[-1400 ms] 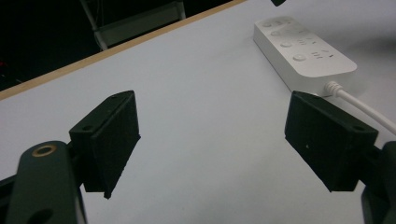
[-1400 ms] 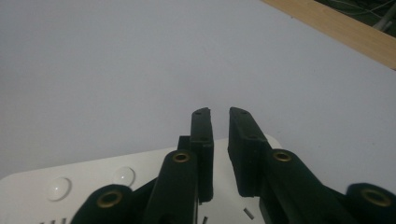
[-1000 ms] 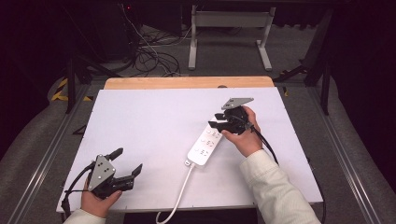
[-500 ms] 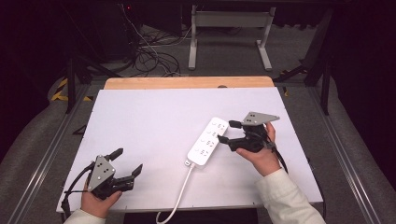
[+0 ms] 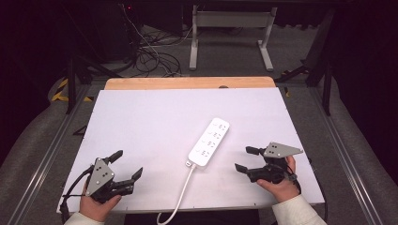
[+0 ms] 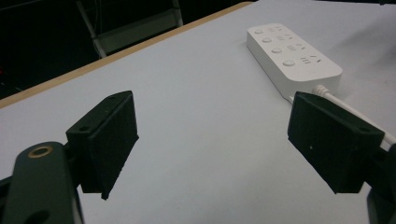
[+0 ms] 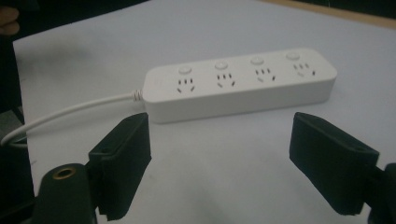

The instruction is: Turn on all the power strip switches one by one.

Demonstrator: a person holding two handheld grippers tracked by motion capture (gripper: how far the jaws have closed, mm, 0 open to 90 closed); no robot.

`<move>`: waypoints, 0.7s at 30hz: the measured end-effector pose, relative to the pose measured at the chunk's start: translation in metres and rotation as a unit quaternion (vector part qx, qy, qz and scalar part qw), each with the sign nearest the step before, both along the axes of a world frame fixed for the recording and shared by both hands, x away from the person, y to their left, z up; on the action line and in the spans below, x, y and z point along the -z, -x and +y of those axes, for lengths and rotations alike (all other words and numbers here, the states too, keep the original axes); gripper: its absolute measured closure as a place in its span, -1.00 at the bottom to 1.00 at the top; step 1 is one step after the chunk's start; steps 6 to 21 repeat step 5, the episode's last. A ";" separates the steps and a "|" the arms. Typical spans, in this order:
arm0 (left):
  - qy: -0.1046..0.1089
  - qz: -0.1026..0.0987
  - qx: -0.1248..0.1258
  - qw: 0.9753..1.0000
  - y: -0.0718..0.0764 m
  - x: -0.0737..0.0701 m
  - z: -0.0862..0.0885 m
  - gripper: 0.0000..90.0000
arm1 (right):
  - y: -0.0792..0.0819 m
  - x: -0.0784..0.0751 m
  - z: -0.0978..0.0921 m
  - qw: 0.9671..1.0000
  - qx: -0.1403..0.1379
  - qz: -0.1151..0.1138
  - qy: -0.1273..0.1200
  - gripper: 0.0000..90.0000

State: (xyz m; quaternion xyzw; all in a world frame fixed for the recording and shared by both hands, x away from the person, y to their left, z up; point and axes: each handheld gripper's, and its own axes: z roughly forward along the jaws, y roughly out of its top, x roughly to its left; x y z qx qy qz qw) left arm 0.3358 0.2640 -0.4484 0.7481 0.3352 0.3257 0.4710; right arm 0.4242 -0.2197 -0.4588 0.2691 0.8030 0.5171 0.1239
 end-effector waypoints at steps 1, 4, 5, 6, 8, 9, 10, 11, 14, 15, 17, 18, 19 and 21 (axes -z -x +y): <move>-0.004 -0.004 0.000 1.000 0.001 0.000 0.000 -0.64 | 0.001 0.003 -0.002 1.000 0.002 0.008 0.001 -0.53; -0.002 -0.007 0.002 1.000 0.002 0.000 0.000 -0.64 | 0.002 0.008 -0.005 1.000 -0.001 0.018 -0.004 -0.55; -0.004 -0.008 0.002 1.000 0.002 0.000 -0.001 -0.64 | 0.002 0.008 -0.005 1.000 -0.002 0.015 -0.004 -0.55; -0.004 -0.008 0.002 1.000 0.002 0.000 -0.001 -0.64 | 0.002 0.008 -0.005 1.000 -0.002 0.015 -0.004 -0.55; -0.004 -0.008 0.002 1.000 0.002 0.000 -0.001 -0.64 | 0.002 0.008 -0.005 1.000 -0.002 0.015 -0.004 -0.55; -0.004 -0.008 0.002 1.000 0.002 0.000 -0.001 -0.64 | 0.002 0.008 -0.005 1.000 -0.002 0.015 -0.004 -0.55; -0.004 -0.008 0.002 1.000 0.002 0.000 -0.001 -0.64 | 0.002 0.008 -0.005 1.000 -0.002 0.015 -0.004 -0.55; -0.004 -0.008 0.002 1.000 0.002 0.000 -0.001 -0.64 | 0.002 0.008 -0.005 1.000 -0.002 0.015 -0.004 -0.55; -0.004 -0.008 0.002 1.000 0.002 0.000 -0.001 -0.64 | 0.002 0.008 -0.005 1.000 -0.002 0.015 -0.004 -0.55; -0.004 -0.008 0.002 1.000 0.002 0.000 -0.001 -0.64 | 0.002 0.008 -0.005 1.000 -0.002 0.015 -0.004 -0.55; -0.004 -0.008 0.002 1.000 0.002 0.000 -0.001 -0.64 | 0.002 0.008 -0.005 1.000 -0.002 0.015 -0.004 -0.55; -0.004 -0.008 0.002 1.000 0.002 0.000 -0.001 -0.64 | 0.002 0.008 -0.005 1.000 -0.002 0.015 -0.004 -0.55; -0.004 -0.008 0.002 1.000 0.002 0.000 -0.001 -0.64 | 0.002 0.008 -0.005 1.000 -0.002 0.015 -0.004 -0.55; -0.004 -0.008 0.002 1.000 0.002 0.000 -0.001 -0.64 | 0.002 0.008 -0.005 1.000 -0.002 0.015 -0.004 -0.55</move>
